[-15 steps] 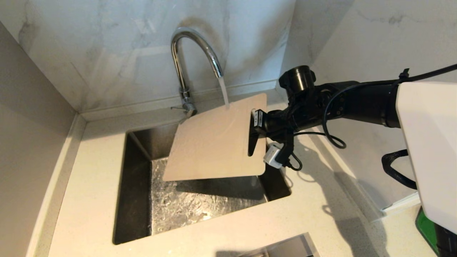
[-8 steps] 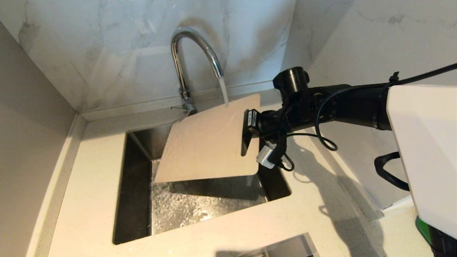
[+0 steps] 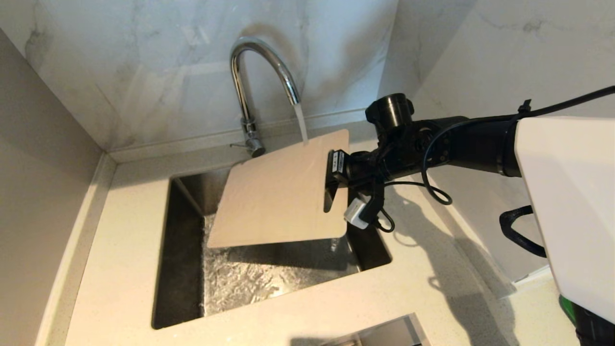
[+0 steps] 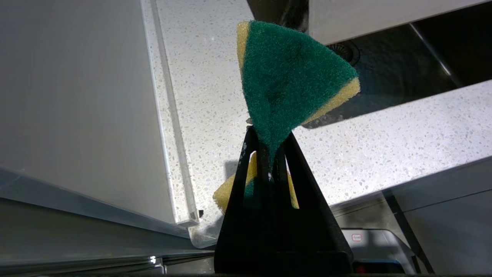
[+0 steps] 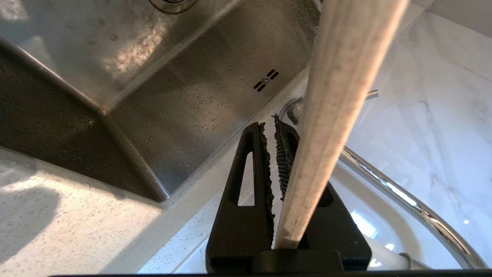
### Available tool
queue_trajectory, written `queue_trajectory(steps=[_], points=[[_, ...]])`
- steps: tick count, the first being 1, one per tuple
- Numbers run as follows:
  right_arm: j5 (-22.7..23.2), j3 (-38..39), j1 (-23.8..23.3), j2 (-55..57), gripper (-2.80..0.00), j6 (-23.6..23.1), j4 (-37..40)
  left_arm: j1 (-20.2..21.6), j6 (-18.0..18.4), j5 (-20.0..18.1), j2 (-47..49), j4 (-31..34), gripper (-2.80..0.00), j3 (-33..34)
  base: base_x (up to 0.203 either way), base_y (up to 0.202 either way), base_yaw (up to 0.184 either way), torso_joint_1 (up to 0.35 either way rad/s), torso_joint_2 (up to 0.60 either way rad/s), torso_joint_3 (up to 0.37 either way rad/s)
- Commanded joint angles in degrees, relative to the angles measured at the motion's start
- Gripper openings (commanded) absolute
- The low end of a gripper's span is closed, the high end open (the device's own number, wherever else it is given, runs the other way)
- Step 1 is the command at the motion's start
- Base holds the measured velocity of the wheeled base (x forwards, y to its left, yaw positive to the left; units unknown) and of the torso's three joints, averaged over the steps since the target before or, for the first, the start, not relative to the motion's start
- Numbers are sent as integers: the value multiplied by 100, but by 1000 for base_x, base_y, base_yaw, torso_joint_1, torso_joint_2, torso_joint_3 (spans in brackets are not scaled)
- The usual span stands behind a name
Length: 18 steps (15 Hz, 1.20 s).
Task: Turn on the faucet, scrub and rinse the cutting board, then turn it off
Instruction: Scrub the cutting board underwater
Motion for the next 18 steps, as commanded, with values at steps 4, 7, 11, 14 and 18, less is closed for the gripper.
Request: queue_trajectory(steps=[4,7,11,14,18], points=[[25,-2,12,29,-280,-91,25,3,-2,0,-4,3,-280,1,0,0,0,0,0,0],[25,7,48,38,-280,-87,17,3,-2,0,-4,3,-280,1,0,0,0,0,0,0],[52,7,178,73,-280,-88,16,3,-2,0,-4,3,-280,1,0,0,0,0,0,0],[52,74,240,71,-280,-87,32,3,-2,0,-4,3,-280,1,0,0,0,0,0,0],[47,180,250,-126,-280,-168,326,3,-2,0,-4,3,-280,1,0,0,0,0,0,0]])
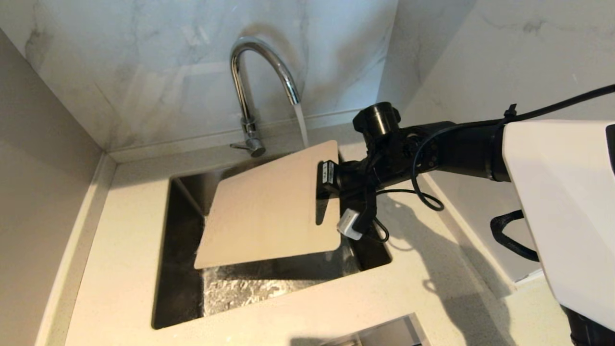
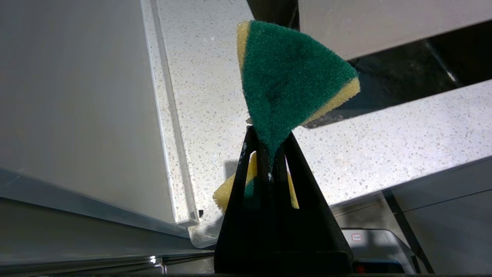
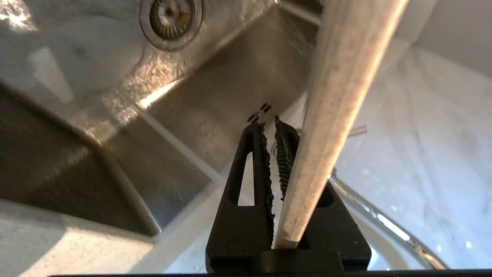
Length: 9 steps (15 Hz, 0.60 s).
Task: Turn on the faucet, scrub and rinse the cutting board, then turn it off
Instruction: Scrub the cutting board underwater
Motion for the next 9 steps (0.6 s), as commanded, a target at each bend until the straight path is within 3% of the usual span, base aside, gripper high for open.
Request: queue_trajectory(steps=[1,9], points=[[6,109,-1,-246,-280,-88,90,-4,-2,2,-4,3,-280,0,0,0,0,0,0,0],[-1,1526,-76,-1570,-280,-83,62,-4,6,4,-4,3,-280,0,0,0,0,0,0,0]])
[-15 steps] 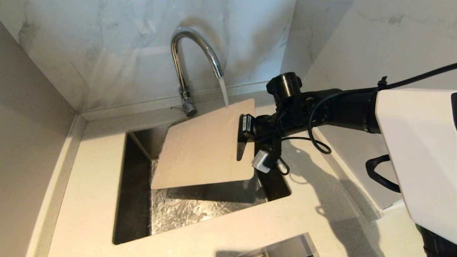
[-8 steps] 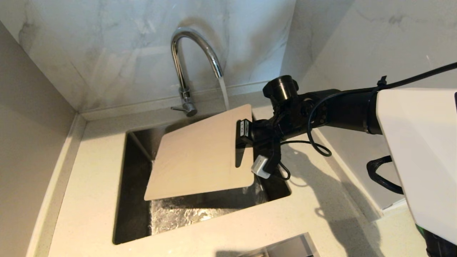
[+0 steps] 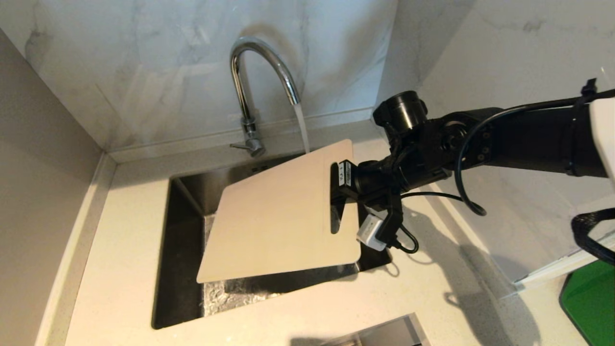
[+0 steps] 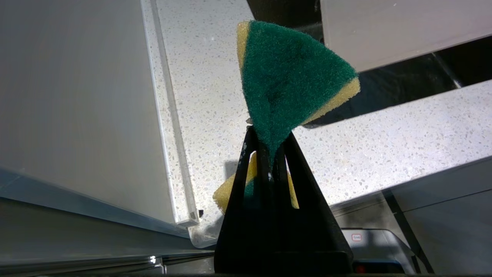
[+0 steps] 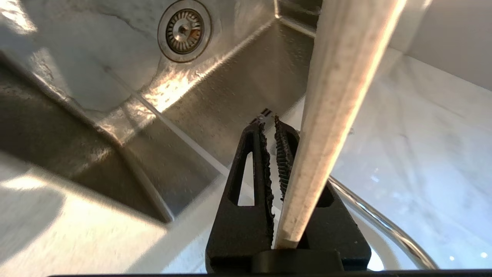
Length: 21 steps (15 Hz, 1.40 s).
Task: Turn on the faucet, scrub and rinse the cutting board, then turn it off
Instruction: Scrub the cutting board underwater
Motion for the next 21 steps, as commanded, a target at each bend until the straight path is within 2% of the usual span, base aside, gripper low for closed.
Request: queue_trajectory(steps=[1,8,14,21], points=[[27,351,-59,-548,-280,-86,7,-2,-4,3,-4,3,-280,0,0,0,0,0,0,0],[279,523,-133,-889,-280,-69,7,-2,-4,3,-4,3,-280,0,0,0,0,0,0,0],[238,854,-120,-1124,-280,141,22,-2,-4,-3,-4,3,-280,0,0,0,0,0,0,0],[255,1195,-129,-1229,-280,133,4,-2,31,-6,-4,3,-280,0,0,0,0,0,0,0]])
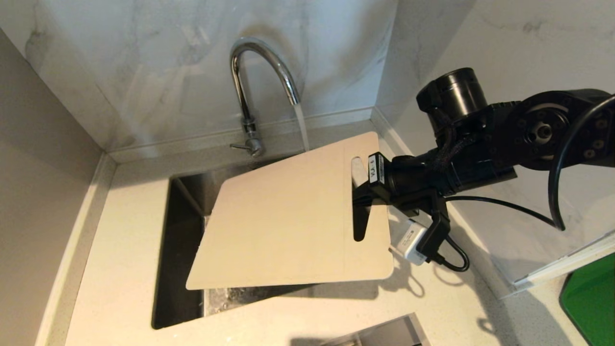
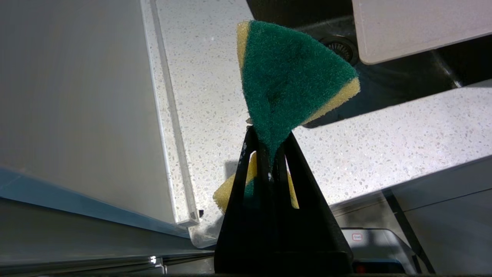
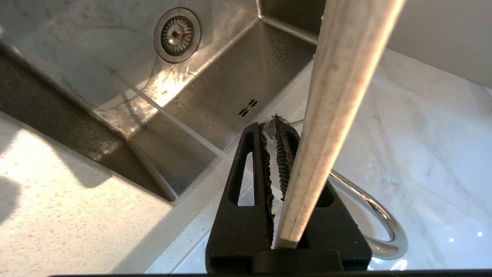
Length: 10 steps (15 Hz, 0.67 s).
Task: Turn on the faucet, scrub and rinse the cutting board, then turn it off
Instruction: Scrub the cutting board underwater
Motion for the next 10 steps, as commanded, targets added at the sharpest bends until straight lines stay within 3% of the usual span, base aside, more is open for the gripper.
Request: queue_trajectory(steps=[1,4,8,10], points=[[23,98,5,-5,-280,-87,4,4,2,0,-4,3,-280,0,0,0,0,0,0,0],[23,122,5,-5,-280,-87,-5,30,46,26,-4,47,-280,-18,0,0,0,0,0,0],[20,125,5,4,-280,-78,-14,33,631,-86,-1,264,-280,-57,0,0,0,0,0,0],[23,142,5,13,-280,-51,-14,39,701,-105,5,433,-280,-114,0,0,0,0,0,0]])
